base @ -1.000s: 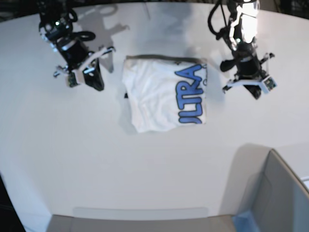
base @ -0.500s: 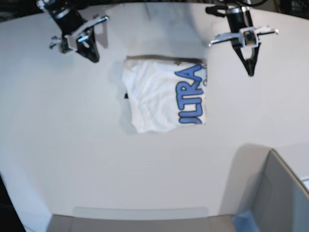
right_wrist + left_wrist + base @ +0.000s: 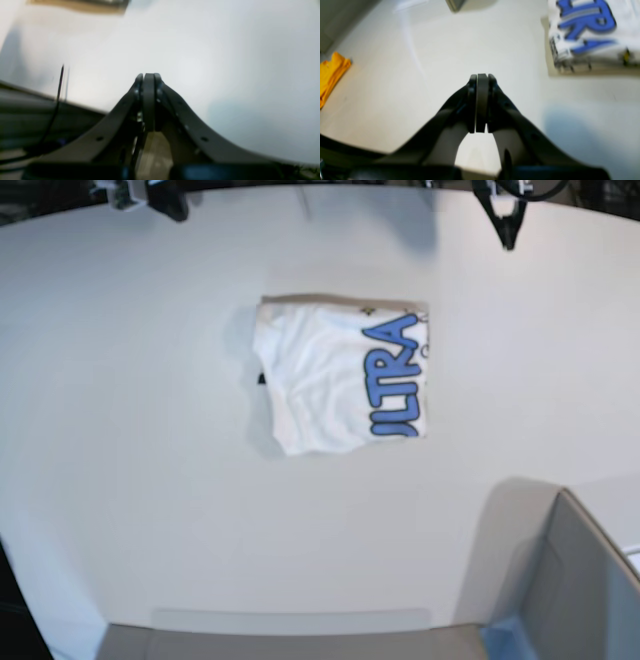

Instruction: Layout the t-shirt on the table in an organized manner, then fold the t-shirt properly

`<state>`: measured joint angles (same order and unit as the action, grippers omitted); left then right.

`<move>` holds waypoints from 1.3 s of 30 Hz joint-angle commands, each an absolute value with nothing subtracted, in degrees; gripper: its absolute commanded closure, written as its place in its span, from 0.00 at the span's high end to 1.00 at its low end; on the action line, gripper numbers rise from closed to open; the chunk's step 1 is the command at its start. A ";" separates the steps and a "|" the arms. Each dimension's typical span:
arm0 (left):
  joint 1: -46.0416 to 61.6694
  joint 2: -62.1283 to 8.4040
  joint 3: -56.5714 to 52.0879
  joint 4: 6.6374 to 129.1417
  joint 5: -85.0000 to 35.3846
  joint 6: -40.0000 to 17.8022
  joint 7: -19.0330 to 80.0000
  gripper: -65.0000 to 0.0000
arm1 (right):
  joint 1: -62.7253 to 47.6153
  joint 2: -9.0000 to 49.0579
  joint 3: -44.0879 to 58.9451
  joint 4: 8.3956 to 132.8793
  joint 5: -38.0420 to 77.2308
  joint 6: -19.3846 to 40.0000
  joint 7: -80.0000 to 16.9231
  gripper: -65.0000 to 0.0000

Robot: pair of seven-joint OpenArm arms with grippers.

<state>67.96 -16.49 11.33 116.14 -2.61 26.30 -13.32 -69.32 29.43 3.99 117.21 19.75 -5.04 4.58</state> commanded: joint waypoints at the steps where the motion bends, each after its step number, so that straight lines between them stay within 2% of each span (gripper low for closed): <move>1: 70.55 -16.66 11.91 117.05 -1.63 26.59 -14.99 0.00 | -71.96 29.76 4.26 117.93 19.91 -4.62 6.37 0.00; 5: 75.00 -16.66 13.32 116.97 -1.63 26.77 -14.37 0.00 | -75.00 29.23 4.26 117.14 14.73 -5.32 6.37 0.00; 11: 75.00 -16.66 14.55 112.92 -1.89 26.86 -14.29 0.00 | -75.00 29.93 3.74 112.22 12.00 -14.29 6.46 0.00; 20: 75.00 -16.66 15.87 103.96 -1.98 26.86 -12.79 0.00 | -75.00 35.12 -5.93 97.63 12.00 -14.81 12.79 0.00; 26: 75.00 -16.66 15.52 97.80 -7.60 26.86 -10.68 0.00 | -74.95 34.68 -10.51 84.09 12.09 -14.81 14.29 0.00; 31: 70.02 -16.66 14.99 92.26 -13.05 26.86 -2.95 0.00 | -65.45 34.95 -17.27 72.04 12.09 -14.81 14.64 0.00; 39: 61.49 -16.66 14.29 82.15 -17.10 26.51 2.51 0.00 | -49.89 34.68 -27.91 53.93 12.09 -14.81 14.64 0.00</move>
<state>60.27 -16.51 14.20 81.52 -17.47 26.09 3.29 -48.86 33.89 -28.08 53.36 11.97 -14.41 13.76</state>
